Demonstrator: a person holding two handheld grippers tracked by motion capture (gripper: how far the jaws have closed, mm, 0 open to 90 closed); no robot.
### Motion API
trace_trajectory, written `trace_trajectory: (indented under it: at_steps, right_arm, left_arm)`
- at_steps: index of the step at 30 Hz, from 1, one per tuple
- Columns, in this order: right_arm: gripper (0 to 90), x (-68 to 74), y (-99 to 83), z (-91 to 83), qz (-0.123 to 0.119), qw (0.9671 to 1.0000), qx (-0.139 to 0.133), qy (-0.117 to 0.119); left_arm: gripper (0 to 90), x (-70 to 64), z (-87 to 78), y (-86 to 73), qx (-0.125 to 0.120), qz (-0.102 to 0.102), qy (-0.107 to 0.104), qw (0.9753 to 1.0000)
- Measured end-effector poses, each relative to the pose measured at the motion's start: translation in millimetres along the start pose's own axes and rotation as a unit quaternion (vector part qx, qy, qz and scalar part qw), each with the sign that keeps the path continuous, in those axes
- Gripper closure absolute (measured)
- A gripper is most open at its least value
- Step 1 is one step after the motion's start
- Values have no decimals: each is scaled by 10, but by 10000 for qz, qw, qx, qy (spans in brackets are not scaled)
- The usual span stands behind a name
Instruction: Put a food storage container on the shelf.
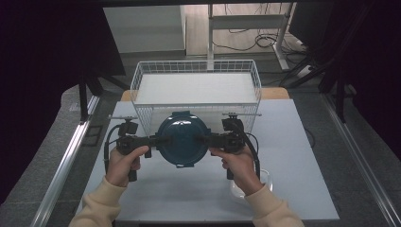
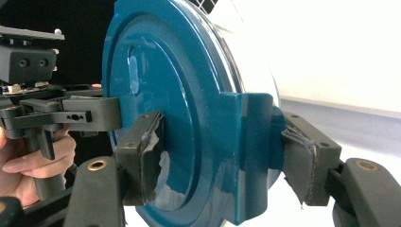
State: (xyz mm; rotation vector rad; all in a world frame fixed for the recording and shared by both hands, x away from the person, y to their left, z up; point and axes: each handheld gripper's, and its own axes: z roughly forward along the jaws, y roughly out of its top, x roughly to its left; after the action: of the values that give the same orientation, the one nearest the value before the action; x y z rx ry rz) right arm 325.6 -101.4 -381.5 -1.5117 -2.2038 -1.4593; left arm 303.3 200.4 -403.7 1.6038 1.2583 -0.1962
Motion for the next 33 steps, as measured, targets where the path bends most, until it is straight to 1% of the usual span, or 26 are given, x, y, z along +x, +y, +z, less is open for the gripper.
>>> trace_trajectory:
  at_steps: [8, 10, 15, 20, 24, 33]
  right_arm:
    - [361, -22, 81, -122, 11, 10000, -74, 17]
    - [364, -28, 108, -158, -29, 9999, -125, 30]
    - [366, -31, 182, -232, -39, 9998, -188, 82]
    - [368, -15, 265, -313, -101, 9996, -249, 106]
    - [369, 4, 351, -400, -172, 9993, -320, 79]
    - [371, -9, 473, -477, -124, 9992, -373, 100]
  left_arm:
    - [361, -137, 41, 154, 37, 144, -5, 9999]
    - [361, -165, 44, 183, 22, 162, -9, 9999]
    - [363, -252, 41, 280, -9, 261, 10, 9997]
    - [367, -330, 28, 384, -14, 347, -31, 9994]
    - [370, -386, 33, 463, -32, 384, -77, 9992]
    - [371, -483, 50, 632, -21, 441, -59, 9990]
